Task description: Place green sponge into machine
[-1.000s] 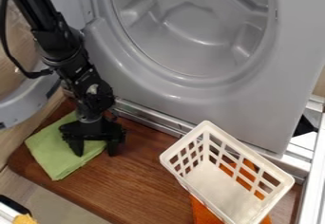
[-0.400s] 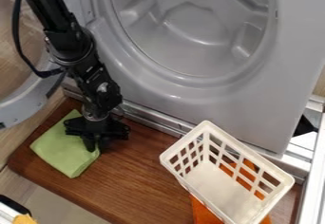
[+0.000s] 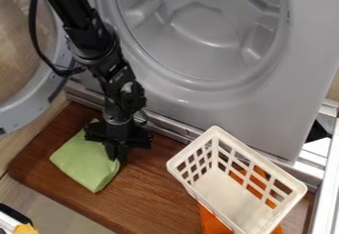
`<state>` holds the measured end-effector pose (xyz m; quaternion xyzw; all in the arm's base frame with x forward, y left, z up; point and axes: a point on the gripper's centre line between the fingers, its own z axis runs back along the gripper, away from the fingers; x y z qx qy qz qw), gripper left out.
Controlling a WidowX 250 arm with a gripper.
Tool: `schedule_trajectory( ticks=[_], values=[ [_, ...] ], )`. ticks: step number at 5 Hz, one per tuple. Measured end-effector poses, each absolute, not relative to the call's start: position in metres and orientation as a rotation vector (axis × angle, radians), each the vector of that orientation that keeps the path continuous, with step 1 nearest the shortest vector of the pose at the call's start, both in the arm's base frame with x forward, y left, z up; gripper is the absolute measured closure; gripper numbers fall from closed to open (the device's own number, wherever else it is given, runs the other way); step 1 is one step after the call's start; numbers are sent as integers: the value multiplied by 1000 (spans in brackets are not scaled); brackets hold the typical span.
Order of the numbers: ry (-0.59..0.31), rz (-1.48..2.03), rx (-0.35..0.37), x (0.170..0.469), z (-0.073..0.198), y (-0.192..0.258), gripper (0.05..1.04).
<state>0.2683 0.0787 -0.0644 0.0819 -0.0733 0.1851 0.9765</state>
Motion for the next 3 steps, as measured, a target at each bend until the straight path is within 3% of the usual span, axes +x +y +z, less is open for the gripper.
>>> schedule_trajectory(
  ticks=[1,3],
  values=[
    [-176,349,160,275,-51,69,1004],
    [-318,260,170,292,13,36,1004]
  ],
)
